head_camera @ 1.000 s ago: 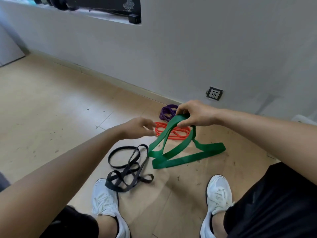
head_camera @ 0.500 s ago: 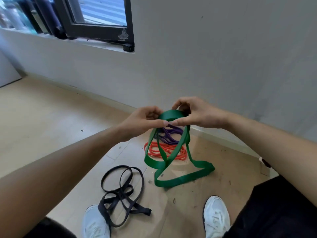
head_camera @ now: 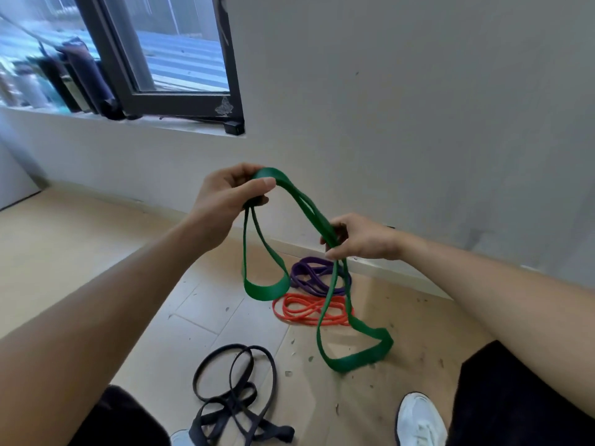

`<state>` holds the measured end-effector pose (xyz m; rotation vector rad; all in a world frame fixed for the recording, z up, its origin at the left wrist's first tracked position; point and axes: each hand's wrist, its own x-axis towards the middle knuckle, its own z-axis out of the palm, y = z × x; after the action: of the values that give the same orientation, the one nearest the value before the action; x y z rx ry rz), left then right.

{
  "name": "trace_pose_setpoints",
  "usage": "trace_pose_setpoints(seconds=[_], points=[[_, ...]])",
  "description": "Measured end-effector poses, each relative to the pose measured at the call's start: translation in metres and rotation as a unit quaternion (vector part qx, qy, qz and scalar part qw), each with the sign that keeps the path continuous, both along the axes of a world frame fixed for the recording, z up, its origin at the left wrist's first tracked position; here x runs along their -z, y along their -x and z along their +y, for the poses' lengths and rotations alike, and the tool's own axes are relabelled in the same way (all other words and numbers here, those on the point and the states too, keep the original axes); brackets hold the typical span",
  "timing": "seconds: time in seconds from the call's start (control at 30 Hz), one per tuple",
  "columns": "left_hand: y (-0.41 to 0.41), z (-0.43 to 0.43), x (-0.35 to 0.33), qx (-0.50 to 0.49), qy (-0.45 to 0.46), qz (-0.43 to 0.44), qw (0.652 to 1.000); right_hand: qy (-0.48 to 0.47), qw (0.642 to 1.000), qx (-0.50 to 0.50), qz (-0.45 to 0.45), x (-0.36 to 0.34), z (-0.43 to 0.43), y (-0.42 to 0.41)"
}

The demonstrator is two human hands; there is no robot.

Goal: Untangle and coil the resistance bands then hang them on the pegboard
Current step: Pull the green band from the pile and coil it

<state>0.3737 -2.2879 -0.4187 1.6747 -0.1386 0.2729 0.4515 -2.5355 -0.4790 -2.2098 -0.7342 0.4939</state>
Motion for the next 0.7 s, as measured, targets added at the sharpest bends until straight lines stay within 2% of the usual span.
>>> trace_pose_setpoints(seconds=[0.2, 0.4, 0.5, 0.7], points=[[-0.005, 0.039, 0.012, 0.007, -0.001, 0.034, 0.999, -0.119, 0.991, 0.049, -0.046, -0.046, -0.021, -0.007], [-0.01, 0.031, 0.024, 0.032, -0.103, 0.082, 0.991, -0.296, 0.95, 0.071, -0.072, -0.085, -0.016, -0.013], [-0.013, 0.018, 0.018, 0.074, -0.102, 0.075, 0.989, -0.309, 0.945, 0.053, -0.09, -0.097, -0.004, -0.011], [-0.022, -0.01, -0.001, 0.12, 0.022, 0.029, 0.992, -0.274, 0.954, 0.01, -0.121, -0.098, 0.023, -0.003]])
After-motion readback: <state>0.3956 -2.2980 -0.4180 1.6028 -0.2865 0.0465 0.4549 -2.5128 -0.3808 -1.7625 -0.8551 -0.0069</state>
